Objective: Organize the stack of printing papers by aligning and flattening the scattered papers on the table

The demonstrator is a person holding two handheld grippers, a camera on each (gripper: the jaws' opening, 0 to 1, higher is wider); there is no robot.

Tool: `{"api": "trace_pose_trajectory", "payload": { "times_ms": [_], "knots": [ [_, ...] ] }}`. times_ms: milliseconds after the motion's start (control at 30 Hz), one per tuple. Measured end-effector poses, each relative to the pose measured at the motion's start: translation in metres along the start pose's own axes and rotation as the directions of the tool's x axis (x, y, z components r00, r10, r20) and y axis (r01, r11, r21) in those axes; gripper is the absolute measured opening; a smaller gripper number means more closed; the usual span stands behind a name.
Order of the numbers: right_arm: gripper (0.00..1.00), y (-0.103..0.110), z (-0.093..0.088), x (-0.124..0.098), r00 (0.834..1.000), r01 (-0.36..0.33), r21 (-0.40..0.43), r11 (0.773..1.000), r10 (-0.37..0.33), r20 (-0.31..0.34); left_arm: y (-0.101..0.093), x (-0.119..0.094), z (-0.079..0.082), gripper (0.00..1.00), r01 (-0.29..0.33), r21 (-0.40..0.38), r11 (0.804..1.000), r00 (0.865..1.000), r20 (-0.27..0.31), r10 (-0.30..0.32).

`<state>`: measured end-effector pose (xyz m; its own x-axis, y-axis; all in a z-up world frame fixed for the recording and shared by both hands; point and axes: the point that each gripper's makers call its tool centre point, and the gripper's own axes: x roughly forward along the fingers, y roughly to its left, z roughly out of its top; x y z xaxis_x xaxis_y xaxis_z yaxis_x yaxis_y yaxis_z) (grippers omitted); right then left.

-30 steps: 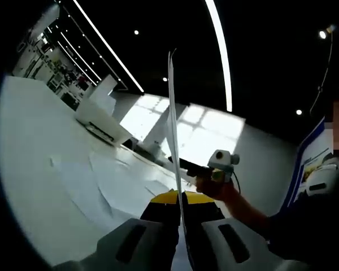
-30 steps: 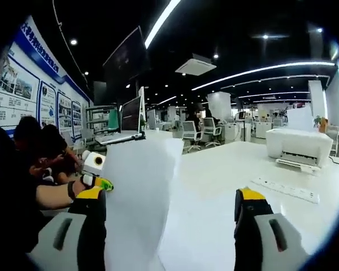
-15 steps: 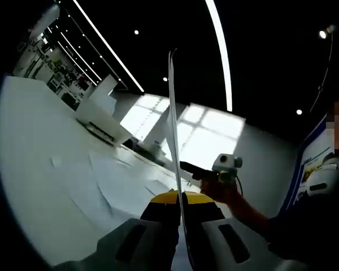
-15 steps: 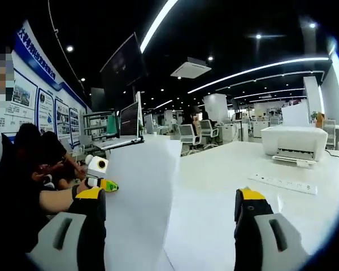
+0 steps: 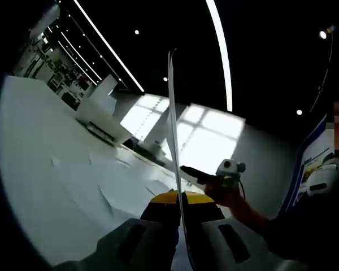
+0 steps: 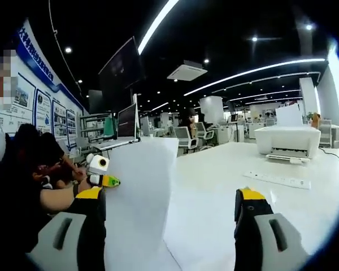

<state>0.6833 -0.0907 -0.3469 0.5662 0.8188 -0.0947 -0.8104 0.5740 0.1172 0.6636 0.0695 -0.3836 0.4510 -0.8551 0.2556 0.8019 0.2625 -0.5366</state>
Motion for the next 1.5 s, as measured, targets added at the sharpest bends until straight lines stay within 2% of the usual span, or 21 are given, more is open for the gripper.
{"api": "trace_pose_trajectory", "payload": {
  "times_ms": [767,1233,1500],
  "knots": [
    [0.90,-0.007,-0.001,-0.043,0.997,0.070,0.004,0.998,-0.070,0.042,-0.002,0.002,-0.001,0.06,-0.003,0.003,1.000,1.000,-0.002,0.003],
    [0.89,-0.013,-0.008,-0.069,0.991,0.113,0.038,0.993,-0.115,0.073,-0.010,0.004,-0.004,0.06,-0.003,0.004,1.000,1.000,-0.002,0.003],
    [0.88,-0.020,-0.015,-0.082,0.988,0.123,0.085,0.989,-0.130,0.088,-0.009,0.004,-0.004,0.06,-0.003,0.003,1.000,1.000,-0.002,0.003]
  ]
}}
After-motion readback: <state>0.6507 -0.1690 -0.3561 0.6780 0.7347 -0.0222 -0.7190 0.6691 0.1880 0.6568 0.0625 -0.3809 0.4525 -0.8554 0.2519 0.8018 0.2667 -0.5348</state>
